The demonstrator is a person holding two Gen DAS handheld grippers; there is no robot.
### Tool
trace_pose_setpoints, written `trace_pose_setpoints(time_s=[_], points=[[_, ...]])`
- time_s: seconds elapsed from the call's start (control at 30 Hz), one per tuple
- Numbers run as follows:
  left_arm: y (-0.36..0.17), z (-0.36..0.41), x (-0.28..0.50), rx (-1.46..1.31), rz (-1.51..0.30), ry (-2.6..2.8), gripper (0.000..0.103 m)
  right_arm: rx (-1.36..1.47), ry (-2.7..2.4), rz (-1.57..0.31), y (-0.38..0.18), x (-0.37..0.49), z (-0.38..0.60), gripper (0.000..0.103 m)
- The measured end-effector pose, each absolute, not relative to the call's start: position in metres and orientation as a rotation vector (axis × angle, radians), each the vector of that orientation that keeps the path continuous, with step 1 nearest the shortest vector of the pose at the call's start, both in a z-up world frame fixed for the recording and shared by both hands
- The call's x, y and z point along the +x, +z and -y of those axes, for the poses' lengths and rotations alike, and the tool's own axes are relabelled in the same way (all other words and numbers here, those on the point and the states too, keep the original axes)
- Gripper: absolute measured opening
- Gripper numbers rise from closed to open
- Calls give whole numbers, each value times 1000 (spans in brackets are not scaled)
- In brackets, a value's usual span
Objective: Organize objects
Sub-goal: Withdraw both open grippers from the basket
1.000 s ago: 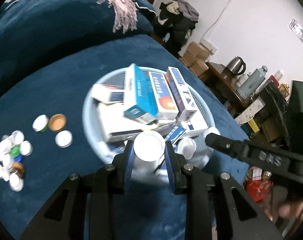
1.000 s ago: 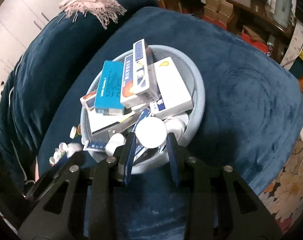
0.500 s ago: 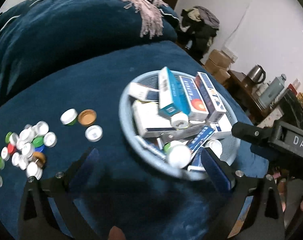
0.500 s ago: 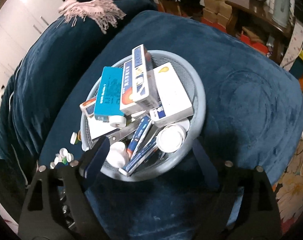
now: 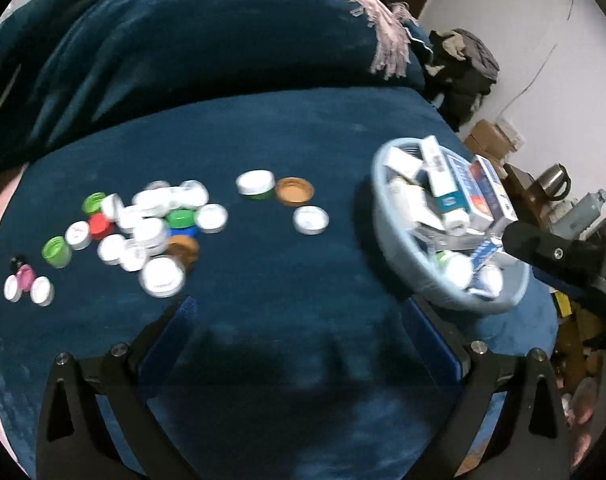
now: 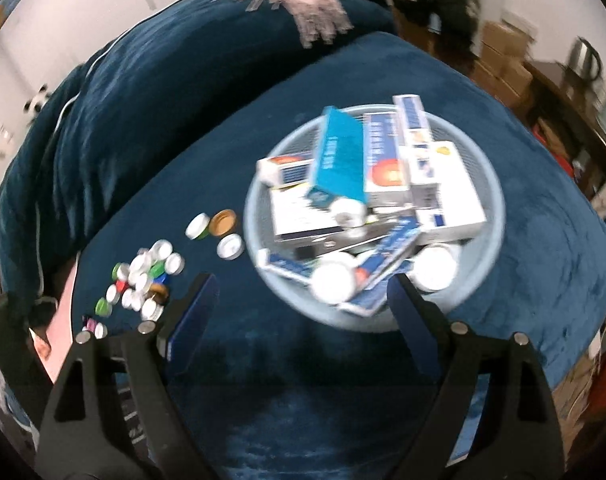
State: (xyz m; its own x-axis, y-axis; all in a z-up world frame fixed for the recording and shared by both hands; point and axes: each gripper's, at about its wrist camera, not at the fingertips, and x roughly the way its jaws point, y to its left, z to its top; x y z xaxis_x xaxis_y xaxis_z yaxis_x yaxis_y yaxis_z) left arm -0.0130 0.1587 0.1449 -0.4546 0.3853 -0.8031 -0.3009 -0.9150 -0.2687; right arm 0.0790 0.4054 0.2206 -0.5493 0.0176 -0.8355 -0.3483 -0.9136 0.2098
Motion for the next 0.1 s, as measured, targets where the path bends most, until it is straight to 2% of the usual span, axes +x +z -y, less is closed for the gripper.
trace_pose_setpoints(time_s=[0.1], points=[[134, -139, -15, -1373, 107, 2427, 102, -1406, 2553, -482, 216, 74, -386, 87]])
